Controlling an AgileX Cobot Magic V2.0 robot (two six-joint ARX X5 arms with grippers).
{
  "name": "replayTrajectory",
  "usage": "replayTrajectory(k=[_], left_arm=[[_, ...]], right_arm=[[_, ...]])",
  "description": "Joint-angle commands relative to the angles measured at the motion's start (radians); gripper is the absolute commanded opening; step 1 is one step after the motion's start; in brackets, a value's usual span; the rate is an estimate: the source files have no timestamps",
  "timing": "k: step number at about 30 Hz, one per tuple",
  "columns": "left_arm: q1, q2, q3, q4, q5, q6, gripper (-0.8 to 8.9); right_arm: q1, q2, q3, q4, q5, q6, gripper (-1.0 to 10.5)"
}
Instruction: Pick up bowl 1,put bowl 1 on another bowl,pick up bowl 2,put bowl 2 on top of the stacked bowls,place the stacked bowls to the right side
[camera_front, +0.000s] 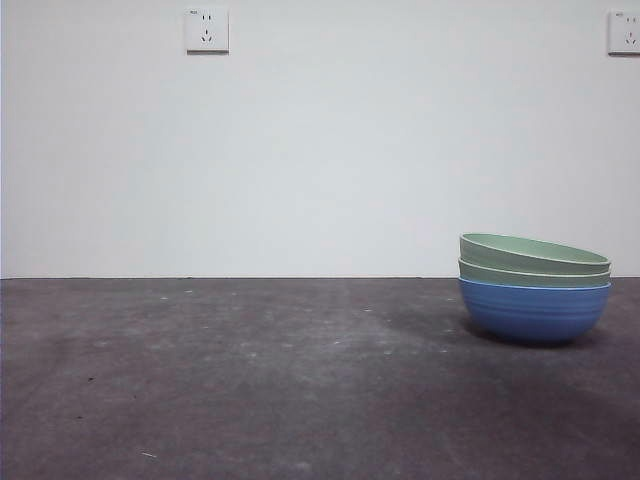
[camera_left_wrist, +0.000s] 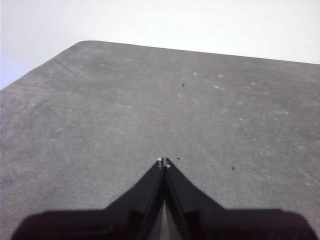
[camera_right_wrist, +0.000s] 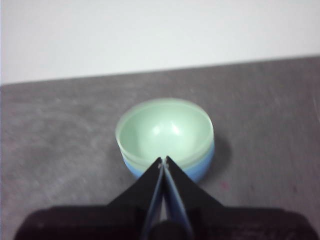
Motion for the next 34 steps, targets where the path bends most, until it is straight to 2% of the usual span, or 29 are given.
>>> replayTrajectory(k=[1,11,15,18,34], left_arm=[[0.003,-0.003,-0.008,-0.010,0.000,-0.006,-0.03],[0.003,-0.003,-0.008,-0.010,0.000,-0.006,-0.03],[0.003,-0.003,-0.008,-0.010,0.000,-0.006,-0.03],[0.003,-0.003,-0.008,-0.010,0.000,-0.006,-0.03],[0.003,-0.003,-0.008,-0.010,0.000,-0.006,-0.03]], right_arm=[[0.000,-0.046,-0.061,0.011,0.008,0.023,0.0],[0.000,-0.135,-0.150,-0.048,0.006,0.026,0.0],[0.000,-0.153,-0.150,-0.045,0.005,0.036,0.0],[0.000,-0.153,-0.150,-0.045,0.005,0.075,0.0],[0.000,-0.153,-0.149,-0.045,0.005,0.074,0.0]])
